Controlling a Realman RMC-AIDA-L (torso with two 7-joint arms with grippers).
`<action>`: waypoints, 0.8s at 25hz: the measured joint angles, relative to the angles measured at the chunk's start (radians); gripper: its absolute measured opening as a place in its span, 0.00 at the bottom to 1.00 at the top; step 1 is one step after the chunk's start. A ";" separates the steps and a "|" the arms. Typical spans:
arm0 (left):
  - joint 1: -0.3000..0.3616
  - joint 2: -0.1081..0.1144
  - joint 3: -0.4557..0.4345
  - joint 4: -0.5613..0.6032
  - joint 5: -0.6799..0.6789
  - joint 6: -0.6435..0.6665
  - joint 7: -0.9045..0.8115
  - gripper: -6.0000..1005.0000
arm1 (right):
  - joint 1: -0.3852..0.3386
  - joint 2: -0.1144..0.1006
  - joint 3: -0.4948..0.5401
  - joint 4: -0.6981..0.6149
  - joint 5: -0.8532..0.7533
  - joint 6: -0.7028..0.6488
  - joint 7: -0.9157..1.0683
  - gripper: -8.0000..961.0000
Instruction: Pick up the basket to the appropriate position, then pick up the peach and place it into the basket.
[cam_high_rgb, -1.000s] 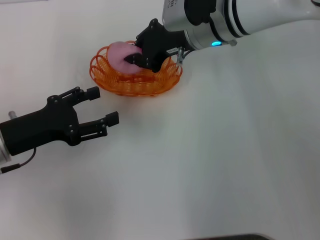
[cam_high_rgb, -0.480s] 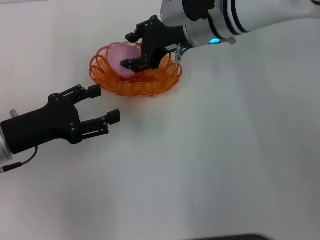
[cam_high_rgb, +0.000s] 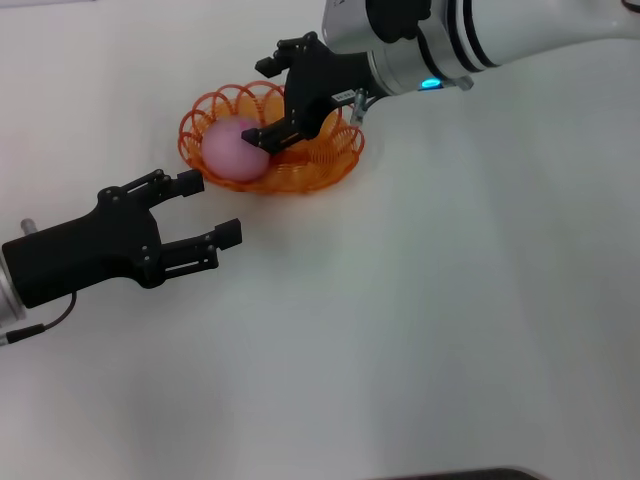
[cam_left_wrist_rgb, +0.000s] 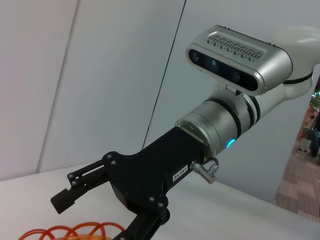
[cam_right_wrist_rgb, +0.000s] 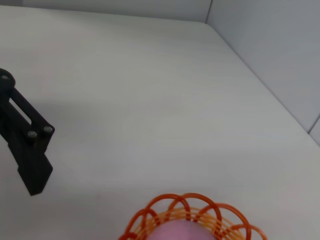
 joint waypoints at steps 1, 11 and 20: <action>0.000 0.000 0.000 0.000 0.000 0.000 0.000 0.87 | -0.001 0.000 0.000 -0.001 0.000 0.000 0.002 0.93; 0.000 0.000 0.001 -0.001 0.000 0.000 0.000 0.87 | -0.078 -0.015 0.002 -0.125 -0.035 -0.120 0.089 0.97; 0.002 0.000 0.001 -0.002 0.001 0.000 -0.004 0.87 | -0.307 -0.064 0.038 -0.406 -0.076 -0.363 0.207 0.97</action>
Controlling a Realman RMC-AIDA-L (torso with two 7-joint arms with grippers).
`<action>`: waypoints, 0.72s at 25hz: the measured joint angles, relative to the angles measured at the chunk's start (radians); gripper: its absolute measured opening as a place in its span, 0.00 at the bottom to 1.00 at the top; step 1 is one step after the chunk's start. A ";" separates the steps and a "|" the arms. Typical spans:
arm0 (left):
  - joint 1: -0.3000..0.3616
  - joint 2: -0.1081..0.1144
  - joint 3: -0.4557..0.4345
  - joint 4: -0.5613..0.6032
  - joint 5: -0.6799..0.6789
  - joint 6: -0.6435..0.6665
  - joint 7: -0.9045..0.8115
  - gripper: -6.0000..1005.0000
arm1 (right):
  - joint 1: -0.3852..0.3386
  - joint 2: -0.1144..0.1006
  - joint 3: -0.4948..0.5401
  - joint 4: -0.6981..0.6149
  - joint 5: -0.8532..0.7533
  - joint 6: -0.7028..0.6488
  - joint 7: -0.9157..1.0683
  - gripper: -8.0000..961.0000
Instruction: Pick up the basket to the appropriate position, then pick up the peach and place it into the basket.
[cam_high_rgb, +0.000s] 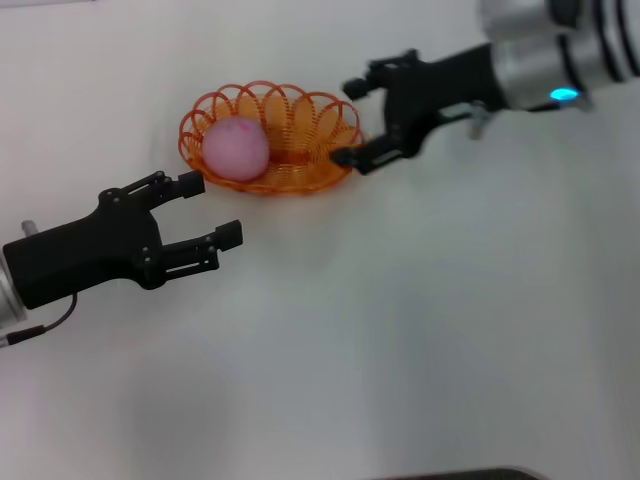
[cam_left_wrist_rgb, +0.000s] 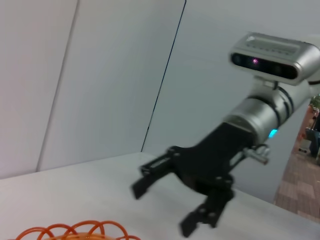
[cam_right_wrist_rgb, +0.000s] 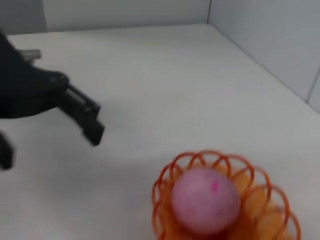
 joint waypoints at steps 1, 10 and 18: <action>0.000 0.000 -0.001 0.000 0.000 0.000 -0.001 0.87 | -0.026 -0.010 0.008 -0.022 -0.001 -0.028 0.009 0.97; 0.001 0.000 -0.003 0.005 0.002 -0.011 -0.002 0.87 | -0.147 -0.054 0.166 -0.096 -0.069 -0.190 0.029 0.97; -0.001 0.002 -0.006 0.009 0.001 -0.021 -0.004 0.87 | -0.176 -0.024 0.306 -0.087 -0.073 -0.247 -0.065 0.97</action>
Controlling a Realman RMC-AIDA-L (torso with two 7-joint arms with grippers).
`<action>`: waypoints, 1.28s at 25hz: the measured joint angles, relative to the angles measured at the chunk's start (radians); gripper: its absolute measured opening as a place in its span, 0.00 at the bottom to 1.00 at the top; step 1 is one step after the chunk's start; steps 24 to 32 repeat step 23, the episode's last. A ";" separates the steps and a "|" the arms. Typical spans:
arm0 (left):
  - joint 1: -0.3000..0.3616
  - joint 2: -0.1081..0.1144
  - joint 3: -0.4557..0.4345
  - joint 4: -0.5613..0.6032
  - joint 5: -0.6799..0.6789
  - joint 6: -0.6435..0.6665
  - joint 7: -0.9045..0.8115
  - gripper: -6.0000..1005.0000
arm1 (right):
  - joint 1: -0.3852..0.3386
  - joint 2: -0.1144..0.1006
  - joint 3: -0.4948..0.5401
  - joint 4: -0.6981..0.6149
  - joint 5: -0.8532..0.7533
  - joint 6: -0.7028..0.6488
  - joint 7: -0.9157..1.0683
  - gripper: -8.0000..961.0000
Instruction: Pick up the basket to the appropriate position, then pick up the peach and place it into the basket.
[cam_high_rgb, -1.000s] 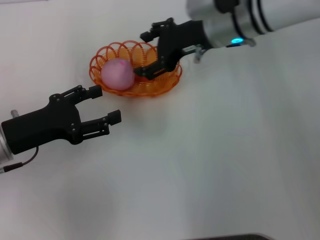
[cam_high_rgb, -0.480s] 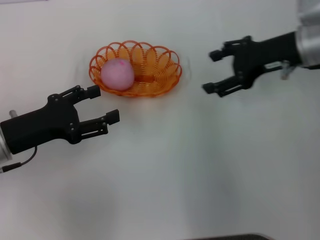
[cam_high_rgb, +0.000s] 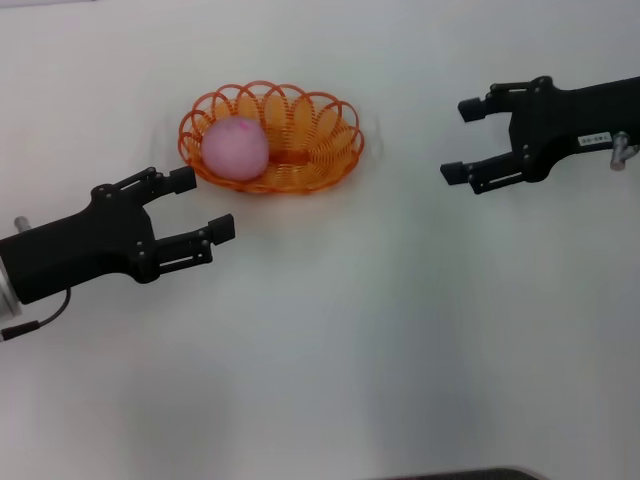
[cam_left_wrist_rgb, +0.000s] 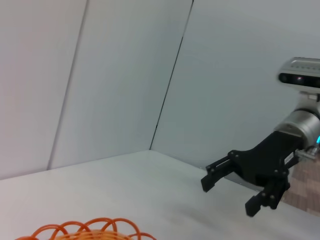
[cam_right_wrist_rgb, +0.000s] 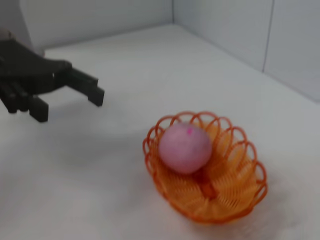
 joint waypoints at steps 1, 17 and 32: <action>0.000 0.000 0.000 0.000 0.000 -0.003 0.000 0.87 | -0.006 0.006 0.029 0.000 0.001 -0.008 -0.021 0.97; 0.008 0.000 -0.005 0.009 -0.003 -0.017 0.000 0.87 | -0.065 -0.017 0.305 0.259 0.006 -0.157 -0.258 0.97; 0.012 0.000 -0.005 0.013 -0.003 -0.017 0.000 0.87 | -0.073 -0.009 0.317 0.260 0.006 -0.163 -0.277 0.97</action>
